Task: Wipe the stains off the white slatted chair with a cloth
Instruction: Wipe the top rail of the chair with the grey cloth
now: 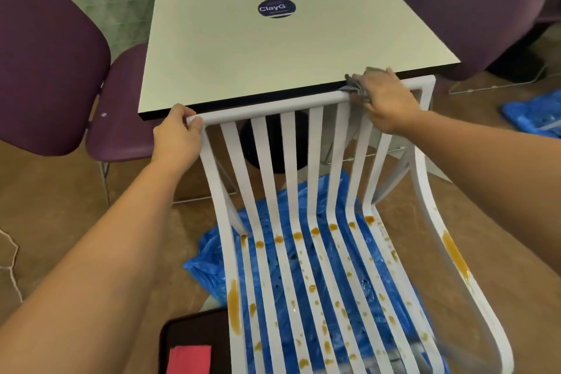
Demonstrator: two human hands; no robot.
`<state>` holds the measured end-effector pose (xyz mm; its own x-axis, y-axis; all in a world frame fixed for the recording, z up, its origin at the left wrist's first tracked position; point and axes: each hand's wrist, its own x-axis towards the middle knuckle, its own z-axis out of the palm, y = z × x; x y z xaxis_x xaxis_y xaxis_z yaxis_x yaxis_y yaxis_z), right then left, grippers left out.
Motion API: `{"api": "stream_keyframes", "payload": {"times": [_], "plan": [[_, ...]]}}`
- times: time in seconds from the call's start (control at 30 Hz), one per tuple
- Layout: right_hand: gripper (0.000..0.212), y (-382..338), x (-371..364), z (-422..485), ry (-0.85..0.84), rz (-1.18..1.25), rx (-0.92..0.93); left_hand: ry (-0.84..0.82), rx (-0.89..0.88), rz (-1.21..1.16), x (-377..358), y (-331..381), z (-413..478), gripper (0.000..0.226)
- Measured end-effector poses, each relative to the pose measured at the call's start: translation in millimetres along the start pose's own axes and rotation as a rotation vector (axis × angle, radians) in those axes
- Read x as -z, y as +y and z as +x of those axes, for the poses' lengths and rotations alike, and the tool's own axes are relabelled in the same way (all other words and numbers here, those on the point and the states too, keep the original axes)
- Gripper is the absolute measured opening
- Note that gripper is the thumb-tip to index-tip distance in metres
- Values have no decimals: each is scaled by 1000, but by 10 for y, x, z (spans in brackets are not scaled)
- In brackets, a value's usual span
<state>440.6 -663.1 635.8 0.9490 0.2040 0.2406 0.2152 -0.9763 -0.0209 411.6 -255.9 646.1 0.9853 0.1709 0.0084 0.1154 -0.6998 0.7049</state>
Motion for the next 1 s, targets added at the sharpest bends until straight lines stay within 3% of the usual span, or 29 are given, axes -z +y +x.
{"api": "stream_keyframes", "payload": {"times": [0.13,0.2,0.27,0.37,0.47,0.57,0.7,0.87,1.0], "plan": [[49,276,-1,-141,131,-45,-338,-9,17,9,-22,57,-10,23],[55,188,4,-99,110,-110,-415,-10,24,12,-37,80,-11,22],[58,-94,0,34,6,-133,-351,-5,38,12,-49,87,-6,21],[39,-576,25,234,-164,-164,-171,11,59,19,-65,102,-5,22],[38,-986,67,423,-274,-129,-143,27,71,14,-66,112,2,21],[49,-1402,-68,442,-187,-46,-101,44,61,-19,-54,81,11,17],[59,-1588,-324,102,37,-12,152,52,42,-51,-68,7,18,14],[72,-1663,-564,43,-18,-200,605,40,15,-14,-52,-10,68,18],[71,-1978,-913,118,123,-187,548,22,-20,-18,-21,-55,99,19]]}}
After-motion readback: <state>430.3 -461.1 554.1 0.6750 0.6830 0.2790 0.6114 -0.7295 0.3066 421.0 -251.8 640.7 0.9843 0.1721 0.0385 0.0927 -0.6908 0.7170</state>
